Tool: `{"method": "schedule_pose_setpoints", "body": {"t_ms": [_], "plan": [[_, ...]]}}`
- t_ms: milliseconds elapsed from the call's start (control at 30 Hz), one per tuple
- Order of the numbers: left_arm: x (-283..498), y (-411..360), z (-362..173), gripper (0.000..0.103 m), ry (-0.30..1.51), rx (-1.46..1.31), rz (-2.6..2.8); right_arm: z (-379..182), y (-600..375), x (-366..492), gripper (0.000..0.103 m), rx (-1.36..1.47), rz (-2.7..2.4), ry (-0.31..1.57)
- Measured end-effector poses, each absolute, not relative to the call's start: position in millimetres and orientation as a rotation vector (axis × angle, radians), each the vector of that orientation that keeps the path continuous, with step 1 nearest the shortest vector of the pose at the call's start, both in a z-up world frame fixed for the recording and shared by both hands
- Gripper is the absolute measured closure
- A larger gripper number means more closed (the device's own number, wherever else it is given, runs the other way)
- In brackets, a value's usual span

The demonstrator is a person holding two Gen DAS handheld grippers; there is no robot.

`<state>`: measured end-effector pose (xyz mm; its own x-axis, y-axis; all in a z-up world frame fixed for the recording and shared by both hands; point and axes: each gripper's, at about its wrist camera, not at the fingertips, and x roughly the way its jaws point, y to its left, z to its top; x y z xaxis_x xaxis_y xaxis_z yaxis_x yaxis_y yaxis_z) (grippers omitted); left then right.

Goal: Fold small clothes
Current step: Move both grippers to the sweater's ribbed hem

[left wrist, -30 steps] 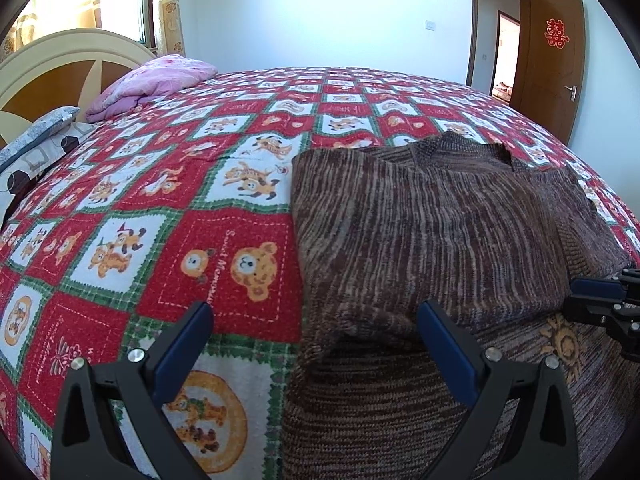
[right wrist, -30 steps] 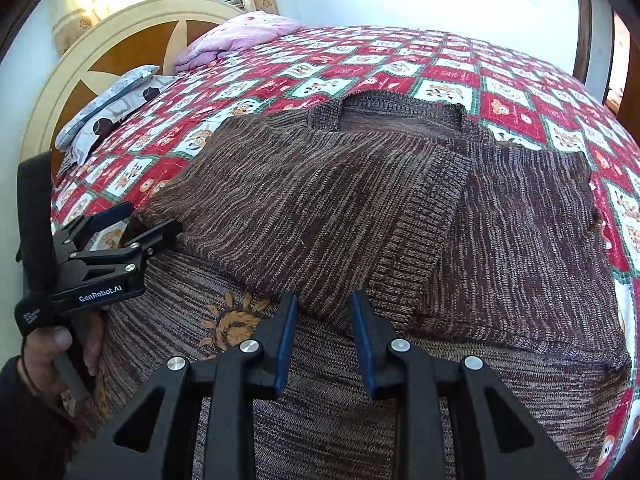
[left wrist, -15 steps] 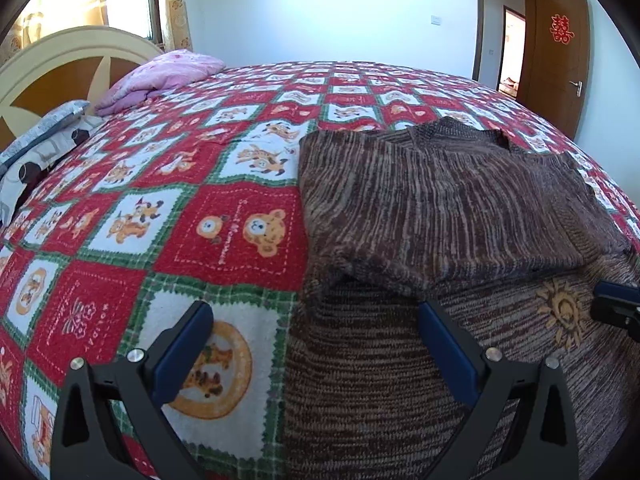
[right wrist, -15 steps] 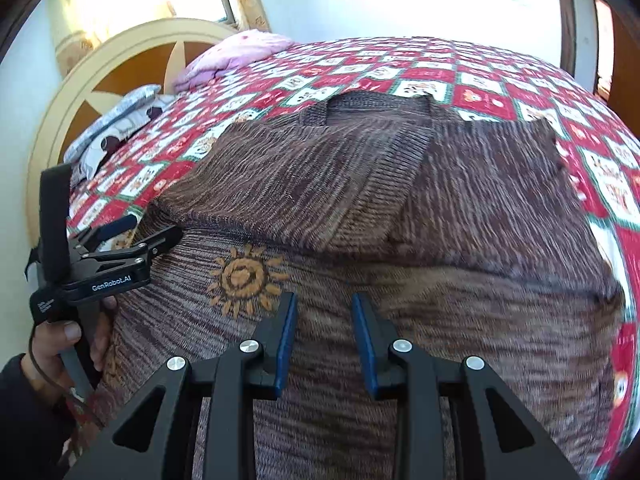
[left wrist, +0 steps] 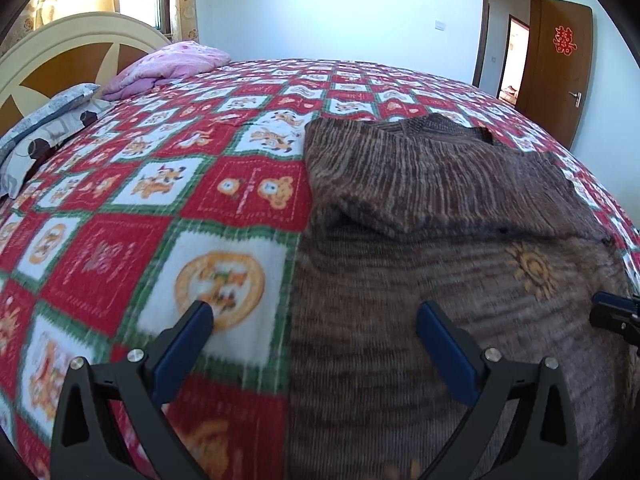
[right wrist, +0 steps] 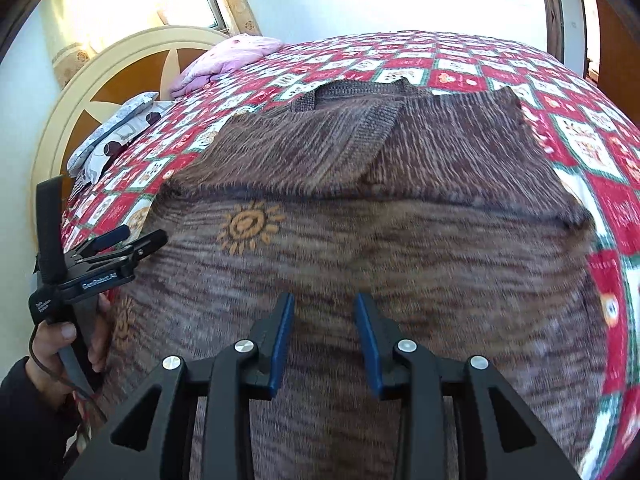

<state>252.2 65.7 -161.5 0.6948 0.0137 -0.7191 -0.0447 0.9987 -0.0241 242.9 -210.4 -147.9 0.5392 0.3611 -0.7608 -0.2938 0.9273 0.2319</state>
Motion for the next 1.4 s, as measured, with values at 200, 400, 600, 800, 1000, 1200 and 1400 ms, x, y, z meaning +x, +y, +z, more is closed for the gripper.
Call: {"method": "schedule_pose_setpoints", "body": {"t_ms": [200, 400, 600, 800, 1000, 1200, 1400], "plan": [[220.4, 57.9, -140.6, 0.000, 0.755, 0.015, 0.003, -144.8, -217.7, 223.7, 0.060, 0.085, 0.371, 0.930], [189.0, 46.4, -131.5, 0.000, 0.743, 0.062, -0.019, -136.4, -216.3, 206.1, 0.060, 0.103, 0.368, 1.002], [151.7, 44.0, -129.8, 0.000, 0.750, 0.113, -0.028, -125.6, -227.3, 168.6, 0.059, 0.082, 0.392, 1.021], [115.0, 51.9, -136.4, 0.000, 0.805, 0.098, -0.029, -124.0, -244.4, 133.2, 0.059, 0.006, 0.351, 1.038], [97.4, 62.8, -150.2, 0.004, 0.877, 0.063, -0.044, -137.7, -271.1, 109.3, 0.058, 0.028, 0.311, 1.063], [84.7, 63.2, -155.9, 0.020, 0.941, -0.017, -0.086, -148.3, -287.2, 96.5, 0.058, 0.039, 0.272, 1.095], [68.9, 61.0, -170.6, 0.039, 1.048, -0.103, -0.133, -146.9, -290.4, 78.0, 0.058, -0.014, 0.263, 1.093]]}}
